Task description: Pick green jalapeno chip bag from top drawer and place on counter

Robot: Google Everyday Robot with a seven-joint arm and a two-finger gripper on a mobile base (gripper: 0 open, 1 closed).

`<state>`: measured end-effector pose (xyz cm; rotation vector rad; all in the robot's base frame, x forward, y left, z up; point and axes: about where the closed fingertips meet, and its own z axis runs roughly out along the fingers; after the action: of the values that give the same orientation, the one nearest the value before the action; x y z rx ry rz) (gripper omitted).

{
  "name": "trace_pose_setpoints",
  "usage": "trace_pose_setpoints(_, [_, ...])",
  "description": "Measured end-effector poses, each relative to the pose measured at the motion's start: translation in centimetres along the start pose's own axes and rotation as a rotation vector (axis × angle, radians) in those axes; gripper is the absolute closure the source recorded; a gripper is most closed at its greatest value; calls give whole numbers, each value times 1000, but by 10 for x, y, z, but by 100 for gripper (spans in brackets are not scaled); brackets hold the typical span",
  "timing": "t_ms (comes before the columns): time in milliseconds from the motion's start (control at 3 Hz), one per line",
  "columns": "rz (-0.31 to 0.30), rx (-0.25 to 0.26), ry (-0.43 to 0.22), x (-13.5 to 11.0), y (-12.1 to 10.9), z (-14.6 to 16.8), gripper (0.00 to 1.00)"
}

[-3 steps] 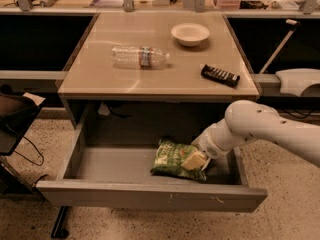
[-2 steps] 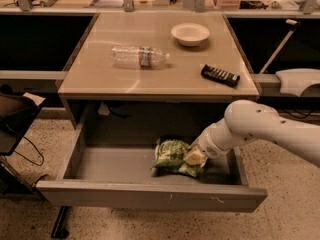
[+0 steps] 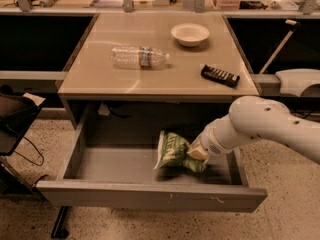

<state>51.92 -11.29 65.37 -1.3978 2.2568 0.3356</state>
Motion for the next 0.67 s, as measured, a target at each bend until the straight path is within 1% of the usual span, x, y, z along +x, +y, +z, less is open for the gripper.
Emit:
trace_pose_setpoints(333, [-49,123,-28,-25,20,-77,100])
trace_pose_setpoints(667, [-113,274,-31,-68,30,-180,100])
